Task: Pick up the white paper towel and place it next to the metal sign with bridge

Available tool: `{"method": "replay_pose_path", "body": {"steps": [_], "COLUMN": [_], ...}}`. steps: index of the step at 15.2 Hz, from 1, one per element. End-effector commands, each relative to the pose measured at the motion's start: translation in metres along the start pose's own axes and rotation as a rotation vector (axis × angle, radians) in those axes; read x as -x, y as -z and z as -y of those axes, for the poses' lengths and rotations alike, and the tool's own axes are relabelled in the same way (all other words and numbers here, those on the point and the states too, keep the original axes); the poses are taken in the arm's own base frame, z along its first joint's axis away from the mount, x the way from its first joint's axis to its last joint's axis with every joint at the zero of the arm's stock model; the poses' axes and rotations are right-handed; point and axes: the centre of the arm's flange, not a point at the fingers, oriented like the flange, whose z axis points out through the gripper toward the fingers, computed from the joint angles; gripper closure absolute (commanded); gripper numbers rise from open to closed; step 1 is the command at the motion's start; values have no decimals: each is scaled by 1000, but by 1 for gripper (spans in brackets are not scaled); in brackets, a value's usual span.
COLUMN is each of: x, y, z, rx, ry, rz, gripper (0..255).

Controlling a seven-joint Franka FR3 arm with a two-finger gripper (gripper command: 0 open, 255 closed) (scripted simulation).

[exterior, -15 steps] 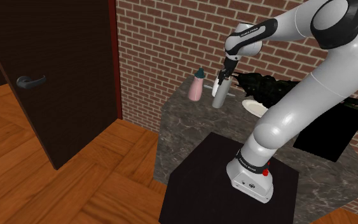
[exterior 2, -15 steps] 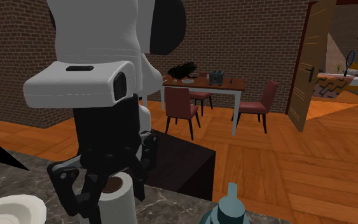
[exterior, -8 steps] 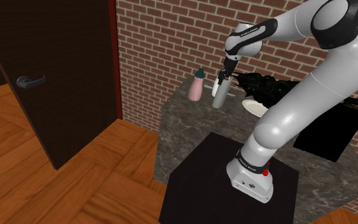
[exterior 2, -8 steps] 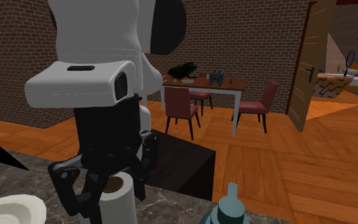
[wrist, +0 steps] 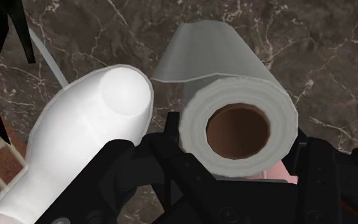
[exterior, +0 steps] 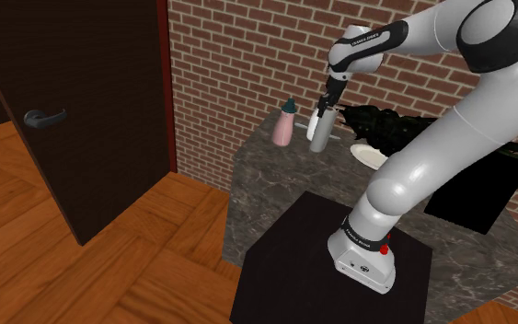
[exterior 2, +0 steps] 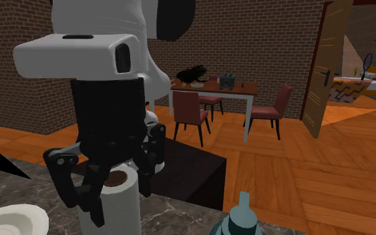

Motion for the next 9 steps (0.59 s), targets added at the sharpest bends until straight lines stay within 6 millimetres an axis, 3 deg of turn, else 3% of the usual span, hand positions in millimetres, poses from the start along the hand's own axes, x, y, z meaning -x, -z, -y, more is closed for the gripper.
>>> {"method": "replay_pose_path", "body": {"steps": [1,9], "x": [0,-2], "y": [10,53], "z": [-1,-3], "rx": [0,0], "ry": [0,0], "rz": [0,0], "gripper": [255,255]}}
